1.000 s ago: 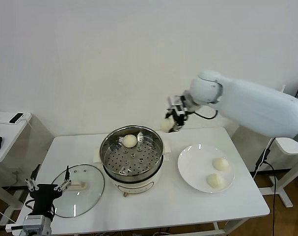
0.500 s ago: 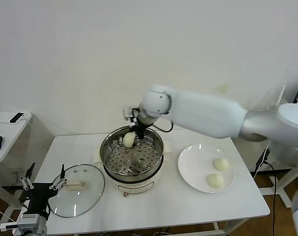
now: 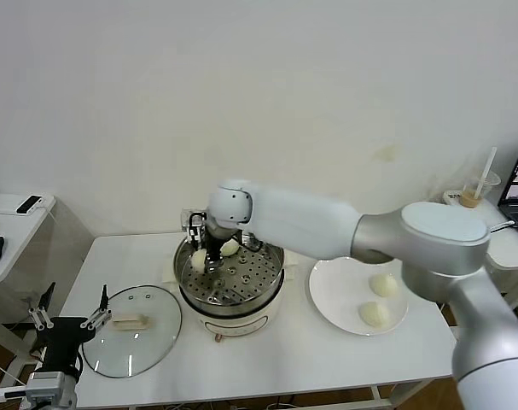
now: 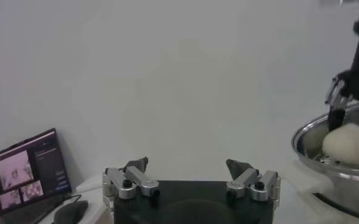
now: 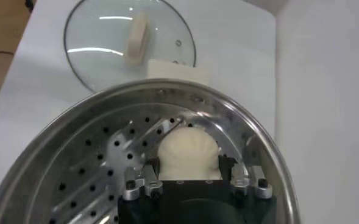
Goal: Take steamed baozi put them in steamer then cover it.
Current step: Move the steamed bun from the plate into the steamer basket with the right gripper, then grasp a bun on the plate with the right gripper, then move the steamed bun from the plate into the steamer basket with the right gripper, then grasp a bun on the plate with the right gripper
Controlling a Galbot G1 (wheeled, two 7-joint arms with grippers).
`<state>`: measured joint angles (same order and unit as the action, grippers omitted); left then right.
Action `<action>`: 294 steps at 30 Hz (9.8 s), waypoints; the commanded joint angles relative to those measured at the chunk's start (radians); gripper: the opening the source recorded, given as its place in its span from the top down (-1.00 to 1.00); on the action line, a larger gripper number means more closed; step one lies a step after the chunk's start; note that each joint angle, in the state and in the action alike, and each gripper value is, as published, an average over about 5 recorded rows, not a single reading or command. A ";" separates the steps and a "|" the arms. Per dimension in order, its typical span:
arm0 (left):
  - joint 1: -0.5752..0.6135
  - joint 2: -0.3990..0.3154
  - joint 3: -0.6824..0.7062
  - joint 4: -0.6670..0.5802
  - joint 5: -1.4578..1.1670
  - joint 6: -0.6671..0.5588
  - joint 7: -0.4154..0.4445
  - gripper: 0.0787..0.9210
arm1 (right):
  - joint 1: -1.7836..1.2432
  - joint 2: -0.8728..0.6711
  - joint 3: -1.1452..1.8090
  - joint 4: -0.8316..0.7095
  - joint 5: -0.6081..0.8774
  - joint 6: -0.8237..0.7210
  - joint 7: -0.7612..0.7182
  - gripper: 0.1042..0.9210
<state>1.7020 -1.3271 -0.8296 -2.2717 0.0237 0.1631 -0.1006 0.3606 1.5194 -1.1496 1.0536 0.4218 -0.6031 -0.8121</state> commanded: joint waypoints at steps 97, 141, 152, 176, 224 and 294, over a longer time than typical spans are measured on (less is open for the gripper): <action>-0.017 0.003 0.029 0.051 0.031 0.015 0.000 -0.77 | -0.448 -0.837 0.343 0.289 -0.629 0.310 -0.318 -0.35; -0.021 0.021 -0.003 0.048 0.010 0.017 0.004 -0.77 | 0.251 -0.315 0.066 0.296 -0.266 0.372 -0.293 -0.26; -0.018 0.017 -0.024 0.049 0.006 0.016 0.004 -0.77 | 0.161 -0.199 -0.041 0.310 -0.338 0.546 -0.258 -0.26; -0.027 0.006 -0.032 0.060 0.005 0.015 0.003 -0.77 | 0.086 -0.190 -0.092 0.342 -0.475 0.738 -0.281 -0.27; -0.047 0.052 -0.001 0.075 -0.006 0.023 0.007 -0.77 | -0.183 -1.025 0.346 0.380 -0.548 0.412 -0.356 -0.76; -0.033 0.042 -0.008 0.063 0.008 0.037 0.007 -0.77 | -0.415 -0.704 0.543 -0.033 -0.797 0.496 -0.324 -0.07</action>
<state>1.6688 -1.2868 -0.8372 -2.2053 0.0323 0.2000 -0.0945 -0.0874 0.8445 -0.5873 0.9606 -0.4249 -0.0916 -1.1261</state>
